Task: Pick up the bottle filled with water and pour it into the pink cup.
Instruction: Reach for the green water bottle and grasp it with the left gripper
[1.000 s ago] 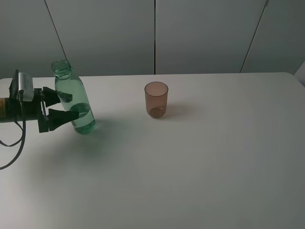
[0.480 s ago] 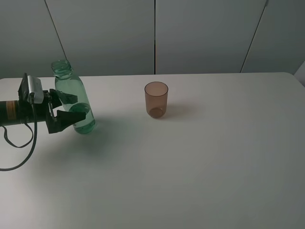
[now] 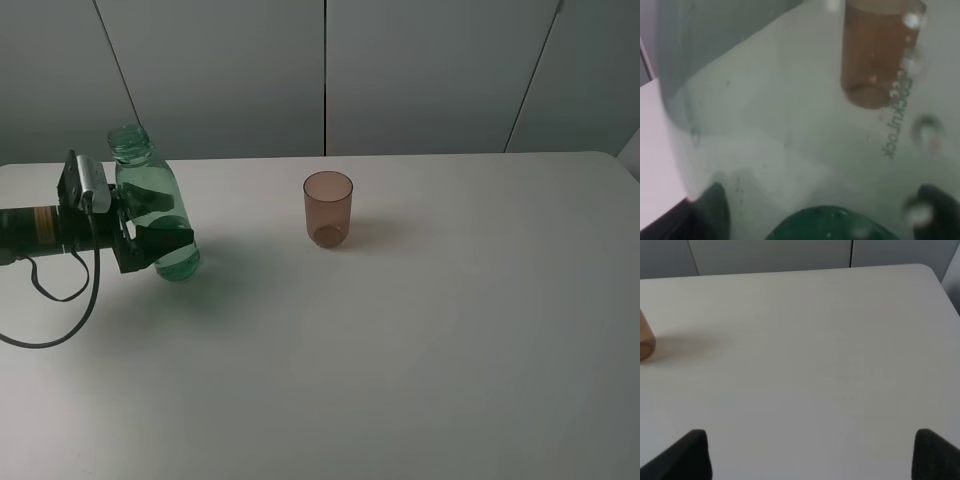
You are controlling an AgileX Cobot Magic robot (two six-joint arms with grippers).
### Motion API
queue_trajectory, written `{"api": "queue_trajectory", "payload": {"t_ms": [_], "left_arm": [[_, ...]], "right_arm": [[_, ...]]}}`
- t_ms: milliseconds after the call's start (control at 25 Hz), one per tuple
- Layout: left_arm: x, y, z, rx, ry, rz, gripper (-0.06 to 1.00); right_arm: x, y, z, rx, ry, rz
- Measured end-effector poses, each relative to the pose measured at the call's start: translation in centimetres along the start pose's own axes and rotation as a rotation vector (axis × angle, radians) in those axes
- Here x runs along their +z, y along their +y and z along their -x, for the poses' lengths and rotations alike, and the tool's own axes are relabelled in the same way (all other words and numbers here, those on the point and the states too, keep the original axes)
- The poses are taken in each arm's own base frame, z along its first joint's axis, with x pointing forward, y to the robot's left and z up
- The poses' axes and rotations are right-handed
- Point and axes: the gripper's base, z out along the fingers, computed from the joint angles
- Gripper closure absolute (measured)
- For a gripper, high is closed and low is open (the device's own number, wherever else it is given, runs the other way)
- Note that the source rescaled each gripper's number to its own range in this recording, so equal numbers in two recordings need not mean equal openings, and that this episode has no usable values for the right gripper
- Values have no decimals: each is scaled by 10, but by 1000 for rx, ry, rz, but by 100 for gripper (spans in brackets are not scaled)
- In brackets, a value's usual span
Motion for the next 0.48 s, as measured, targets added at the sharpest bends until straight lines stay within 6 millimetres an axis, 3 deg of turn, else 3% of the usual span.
{"api": "queue_trajectory", "payload": {"t_ms": [480], "left_arm": [[8,0,-7,-30,-5,10,-6]], "right_arm": [[0,0,0,0,0,0]]}}
